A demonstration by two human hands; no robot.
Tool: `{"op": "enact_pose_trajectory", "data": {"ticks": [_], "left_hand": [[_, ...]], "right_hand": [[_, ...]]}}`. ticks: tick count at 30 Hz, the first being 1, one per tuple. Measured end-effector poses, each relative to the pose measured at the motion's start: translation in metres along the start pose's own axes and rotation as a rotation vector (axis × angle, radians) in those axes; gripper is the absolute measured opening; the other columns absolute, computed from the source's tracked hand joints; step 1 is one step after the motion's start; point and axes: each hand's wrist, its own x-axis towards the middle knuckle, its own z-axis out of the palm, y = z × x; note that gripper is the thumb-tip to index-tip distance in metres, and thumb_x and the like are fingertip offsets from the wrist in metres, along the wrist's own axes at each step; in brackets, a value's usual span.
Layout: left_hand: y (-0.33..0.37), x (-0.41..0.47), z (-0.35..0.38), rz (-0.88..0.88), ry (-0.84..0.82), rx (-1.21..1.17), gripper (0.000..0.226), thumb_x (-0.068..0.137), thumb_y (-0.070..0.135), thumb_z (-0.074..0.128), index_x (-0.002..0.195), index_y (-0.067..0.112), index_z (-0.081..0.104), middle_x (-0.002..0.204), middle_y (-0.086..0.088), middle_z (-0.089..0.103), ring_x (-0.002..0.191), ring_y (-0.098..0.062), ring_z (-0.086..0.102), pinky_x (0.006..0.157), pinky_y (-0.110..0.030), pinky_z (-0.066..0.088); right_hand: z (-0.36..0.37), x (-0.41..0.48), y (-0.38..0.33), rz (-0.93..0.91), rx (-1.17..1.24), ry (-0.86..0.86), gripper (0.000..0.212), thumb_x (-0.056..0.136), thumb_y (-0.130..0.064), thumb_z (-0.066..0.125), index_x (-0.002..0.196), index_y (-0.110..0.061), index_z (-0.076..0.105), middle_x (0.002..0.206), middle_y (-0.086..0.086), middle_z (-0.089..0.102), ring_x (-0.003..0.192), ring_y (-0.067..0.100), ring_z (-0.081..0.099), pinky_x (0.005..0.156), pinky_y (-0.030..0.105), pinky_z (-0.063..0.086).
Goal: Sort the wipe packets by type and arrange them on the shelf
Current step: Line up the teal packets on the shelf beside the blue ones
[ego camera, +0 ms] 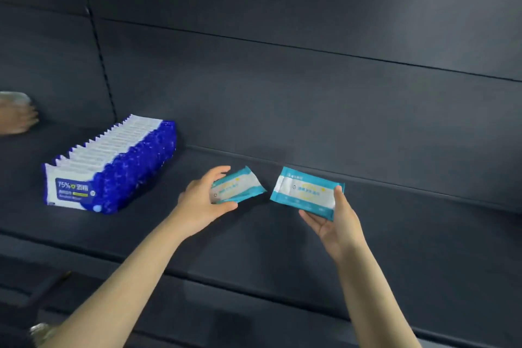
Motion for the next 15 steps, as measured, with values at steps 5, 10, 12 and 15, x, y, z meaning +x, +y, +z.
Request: {"op": "enact_pose_trajectory", "data": {"ticks": [5,10,12,15], "left_hand": [[-0.03,0.04,0.005,-0.009,-0.064,0.159,0.082,0.079,0.031,0.079,0.143,0.051,0.031,0.14,0.019,0.048,0.132,-0.014,0.03,0.115,-0.043,0.023],[-0.037,0.064,-0.001,-0.035,-0.139,0.027,0.081,0.083,0.041,0.075,0.149,0.044,0.028,0.142,0.024,0.039,0.139,-0.01,0.02,0.116,-0.037,0.023],[-0.045,0.07,-0.004,-0.109,-0.106,0.102,0.077,0.087,0.051,0.065,0.152,0.03,0.029,0.151,0.013,0.03,0.144,-0.015,0.015,0.117,-0.038,0.021],[-0.058,0.078,-0.006,-0.16,-0.061,0.273,0.073,0.085,0.054,0.066,0.144,0.015,0.045,0.154,0.002,0.032,0.143,-0.023,0.021,0.114,-0.035,0.024]], "right_hand": [[0.015,0.042,0.02,0.043,-0.066,0.037,0.037,0.104,-0.031,0.049,0.13,-0.005,0.048,0.121,0.017,0.065,0.108,0.034,0.066,0.07,0.041,0.059],[0.032,0.065,0.033,-0.038,-0.11,0.049,0.02,0.104,-0.022,0.05,0.116,-0.006,0.05,0.12,0.013,0.062,0.106,0.024,0.065,0.072,0.037,0.06],[0.037,0.072,0.037,-0.069,-0.109,0.053,0.017,0.104,-0.02,0.05,0.115,-0.007,0.051,0.12,0.012,0.063,0.105,0.023,0.067,0.071,0.035,0.061],[0.041,0.081,0.04,-0.102,-0.069,0.056,0.019,0.103,-0.018,0.053,0.116,-0.004,0.053,0.119,0.012,0.065,0.106,0.025,0.068,0.071,0.036,0.061]]}}
